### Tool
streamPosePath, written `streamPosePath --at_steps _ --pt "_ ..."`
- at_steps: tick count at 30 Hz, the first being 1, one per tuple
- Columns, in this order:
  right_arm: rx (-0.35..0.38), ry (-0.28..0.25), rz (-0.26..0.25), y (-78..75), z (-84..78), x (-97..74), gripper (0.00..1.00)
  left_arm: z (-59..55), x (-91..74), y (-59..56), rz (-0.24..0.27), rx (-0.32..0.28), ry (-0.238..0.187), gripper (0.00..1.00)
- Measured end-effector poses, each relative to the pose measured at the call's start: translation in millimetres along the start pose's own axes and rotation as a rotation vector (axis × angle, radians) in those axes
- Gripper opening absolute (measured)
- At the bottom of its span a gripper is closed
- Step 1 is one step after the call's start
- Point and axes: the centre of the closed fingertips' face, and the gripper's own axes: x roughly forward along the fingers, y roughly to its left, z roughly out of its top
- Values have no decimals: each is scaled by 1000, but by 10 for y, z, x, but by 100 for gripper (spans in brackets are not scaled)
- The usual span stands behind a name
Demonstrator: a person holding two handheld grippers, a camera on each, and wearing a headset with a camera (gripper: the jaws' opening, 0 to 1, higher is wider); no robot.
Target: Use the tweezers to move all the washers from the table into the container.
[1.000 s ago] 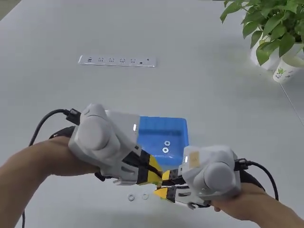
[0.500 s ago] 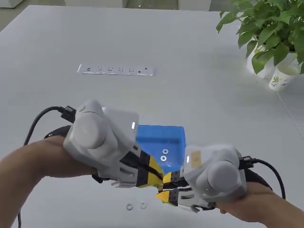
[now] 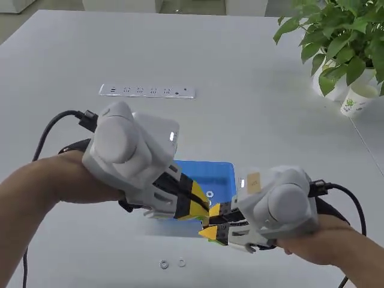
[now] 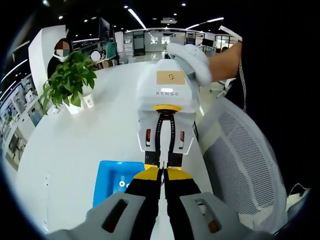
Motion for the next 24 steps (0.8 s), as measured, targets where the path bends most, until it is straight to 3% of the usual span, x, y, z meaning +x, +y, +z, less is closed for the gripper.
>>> streamPosePath --at_steps 12,24 --pt "-12 -16 -22 -270 101 -2 10 23 -91 231 21 16 10 6" --pt "-22 -21 -22 -509 101 108 10 -60 -90 471 27 21 33 6"
